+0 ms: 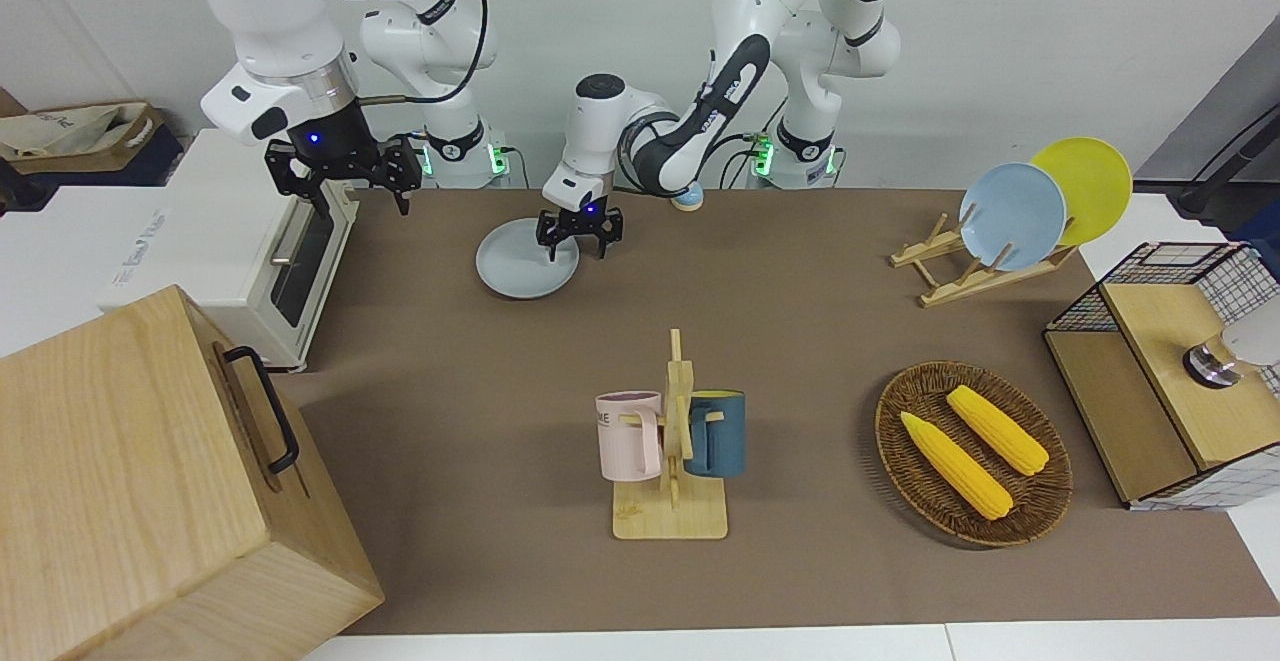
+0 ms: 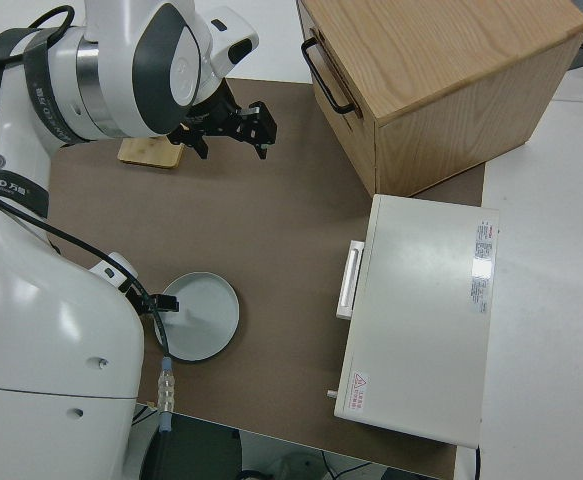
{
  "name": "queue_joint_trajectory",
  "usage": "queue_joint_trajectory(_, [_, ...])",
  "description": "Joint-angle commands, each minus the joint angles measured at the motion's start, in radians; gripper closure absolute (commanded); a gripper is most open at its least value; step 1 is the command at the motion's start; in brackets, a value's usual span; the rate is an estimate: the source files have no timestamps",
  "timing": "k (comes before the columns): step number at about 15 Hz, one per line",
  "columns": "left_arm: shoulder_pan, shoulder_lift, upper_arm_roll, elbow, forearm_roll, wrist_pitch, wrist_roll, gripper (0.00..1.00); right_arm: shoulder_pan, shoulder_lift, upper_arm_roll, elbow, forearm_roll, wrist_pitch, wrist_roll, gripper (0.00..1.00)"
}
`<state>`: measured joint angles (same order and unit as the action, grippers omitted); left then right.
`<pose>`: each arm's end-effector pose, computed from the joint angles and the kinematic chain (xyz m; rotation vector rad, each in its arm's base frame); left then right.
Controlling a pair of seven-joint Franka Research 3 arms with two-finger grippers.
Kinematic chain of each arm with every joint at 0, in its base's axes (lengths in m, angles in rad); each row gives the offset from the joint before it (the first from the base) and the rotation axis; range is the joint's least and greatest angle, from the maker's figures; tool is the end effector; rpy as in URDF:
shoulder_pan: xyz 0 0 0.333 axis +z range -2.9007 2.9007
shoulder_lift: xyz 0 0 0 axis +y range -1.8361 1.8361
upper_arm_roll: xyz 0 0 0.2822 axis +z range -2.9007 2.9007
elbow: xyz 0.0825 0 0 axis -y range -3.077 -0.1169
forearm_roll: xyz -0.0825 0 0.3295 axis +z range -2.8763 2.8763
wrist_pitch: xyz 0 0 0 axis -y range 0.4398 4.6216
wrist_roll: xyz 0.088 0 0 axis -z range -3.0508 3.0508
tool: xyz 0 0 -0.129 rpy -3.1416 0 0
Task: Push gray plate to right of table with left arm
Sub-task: 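Keep pushing the gray plate farther across the table with the left gripper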
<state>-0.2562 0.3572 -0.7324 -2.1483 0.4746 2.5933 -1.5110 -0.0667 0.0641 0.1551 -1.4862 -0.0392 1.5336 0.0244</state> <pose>0.2998 -0.4532 0.2803 2.9379 0.2870 0.1733 0.5125 0.0377 0.5686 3.1098 0.0974 -0.0222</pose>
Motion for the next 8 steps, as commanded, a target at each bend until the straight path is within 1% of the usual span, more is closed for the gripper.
queue_joint_trajectory(1, [-0.005,0.016,0.004,0.034,0.03,-0.053,-0.018,0.0,-0.001,-0.006,0.0,0.001,0.007,-0.01,0.003,0.017])
queue_joint_trajectory(4, [-0.002,0.012,0.004,0.059,0.03,-0.091,-0.014,0.0,-0.001,-0.006,0.0,0.001,0.007,-0.01,0.003,0.017])
queue_joint_trajectory(8, [0.017,0.009,0.004,0.106,0.03,-0.179,0.0,0.0,-0.001,-0.006,0.0,0.001,0.007,-0.01,0.003,0.017])
